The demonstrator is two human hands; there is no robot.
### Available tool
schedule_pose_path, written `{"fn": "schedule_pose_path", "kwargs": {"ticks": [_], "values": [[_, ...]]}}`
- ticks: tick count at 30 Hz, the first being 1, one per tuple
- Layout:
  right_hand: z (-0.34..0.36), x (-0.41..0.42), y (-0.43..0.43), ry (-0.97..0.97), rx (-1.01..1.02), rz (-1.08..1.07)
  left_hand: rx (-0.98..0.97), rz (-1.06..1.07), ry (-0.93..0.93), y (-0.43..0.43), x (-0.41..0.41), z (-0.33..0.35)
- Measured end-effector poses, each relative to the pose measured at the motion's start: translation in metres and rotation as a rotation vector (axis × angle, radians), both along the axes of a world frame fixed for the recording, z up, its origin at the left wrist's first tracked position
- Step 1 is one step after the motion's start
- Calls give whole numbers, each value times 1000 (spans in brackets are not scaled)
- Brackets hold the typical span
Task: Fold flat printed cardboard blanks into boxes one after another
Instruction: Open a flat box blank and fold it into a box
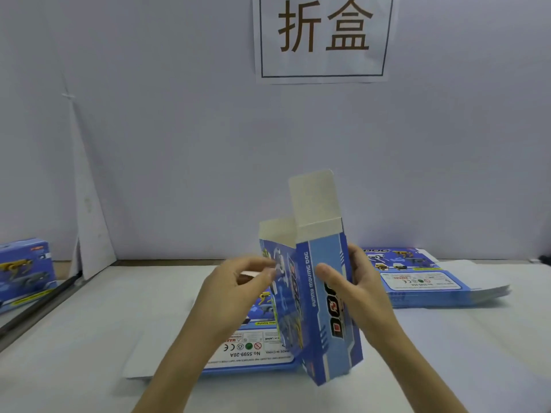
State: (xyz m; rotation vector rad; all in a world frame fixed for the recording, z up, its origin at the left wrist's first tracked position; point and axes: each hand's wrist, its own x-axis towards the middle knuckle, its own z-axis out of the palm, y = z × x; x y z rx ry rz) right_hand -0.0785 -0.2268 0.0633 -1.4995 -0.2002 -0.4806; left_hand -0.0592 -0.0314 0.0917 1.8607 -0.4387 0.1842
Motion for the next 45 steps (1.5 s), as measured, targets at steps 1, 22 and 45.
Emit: {"fn": "schedule_pose_path", "kwargs": {"ticks": [1, 22, 45], "values": [[0, 1, -6, 19, 22, 15, 12, 67, -17, 3, 4, -3], [22, -7, -7, 16, 18, 21, -105, -194, -166, 12, 22, -28], [-6, 1, 6, -110, 19, -258, -108, -184, -142, 8, 22, -35]]}}
